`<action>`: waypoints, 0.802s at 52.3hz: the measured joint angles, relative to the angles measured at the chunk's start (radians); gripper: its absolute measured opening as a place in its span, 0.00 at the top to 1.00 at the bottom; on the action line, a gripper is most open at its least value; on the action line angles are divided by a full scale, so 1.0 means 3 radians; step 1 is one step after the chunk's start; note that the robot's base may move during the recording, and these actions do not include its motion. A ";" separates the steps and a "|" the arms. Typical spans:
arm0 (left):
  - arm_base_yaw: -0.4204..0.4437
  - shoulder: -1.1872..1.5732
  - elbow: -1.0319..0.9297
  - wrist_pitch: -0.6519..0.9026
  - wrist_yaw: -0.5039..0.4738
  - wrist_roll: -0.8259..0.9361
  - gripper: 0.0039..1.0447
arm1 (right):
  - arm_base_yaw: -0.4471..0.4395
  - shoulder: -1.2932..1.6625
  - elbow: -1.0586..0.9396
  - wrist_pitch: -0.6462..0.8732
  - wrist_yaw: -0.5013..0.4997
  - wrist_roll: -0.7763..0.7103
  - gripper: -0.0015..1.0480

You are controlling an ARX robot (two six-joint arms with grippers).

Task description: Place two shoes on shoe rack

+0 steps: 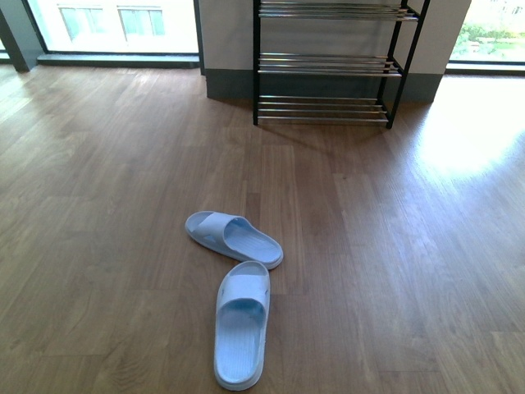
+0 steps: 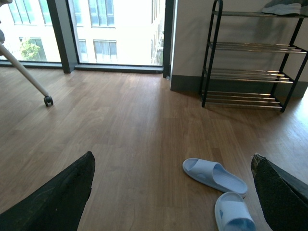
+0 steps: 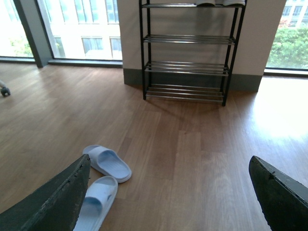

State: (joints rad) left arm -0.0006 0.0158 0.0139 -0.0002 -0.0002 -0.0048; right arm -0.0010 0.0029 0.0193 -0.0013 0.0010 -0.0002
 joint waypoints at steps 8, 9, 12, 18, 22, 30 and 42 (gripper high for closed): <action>0.0000 0.0000 0.0000 0.0000 0.0000 0.0000 0.09 | 0.0000 0.0000 0.0000 0.0000 0.0008 0.0000 0.09; 0.0000 0.0000 0.0000 -0.0001 0.0001 0.0000 0.09 | 0.0000 0.0000 0.0000 0.0000 0.0009 0.0000 0.09; 0.0000 0.0000 0.0000 0.0000 0.0003 0.0000 0.09 | 0.0000 0.0000 0.0000 0.0000 0.0008 0.0001 0.09; 0.0000 0.0000 0.0000 -0.0001 0.0001 0.0000 0.09 | 0.0000 0.0000 0.0000 0.0000 0.0008 0.0000 0.09; 0.0000 0.0000 0.0000 0.0000 0.0001 0.0000 0.09 | 0.0000 0.0000 0.0000 0.0000 0.0008 0.0000 0.09; 0.0000 0.0000 0.0000 0.0000 0.0001 0.0000 0.09 | 0.0000 0.0001 0.0000 0.0000 0.0006 0.0000 0.09; 0.0000 0.0000 0.0000 0.0000 0.0001 0.0000 0.09 | 0.0000 0.0001 0.0000 0.0000 0.0005 0.0000 0.09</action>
State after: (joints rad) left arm -0.0006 0.0158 0.0139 -0.0002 0.0002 -0.0048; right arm -0.0010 0.0032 0.0193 -0.0013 0.0025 -0.0002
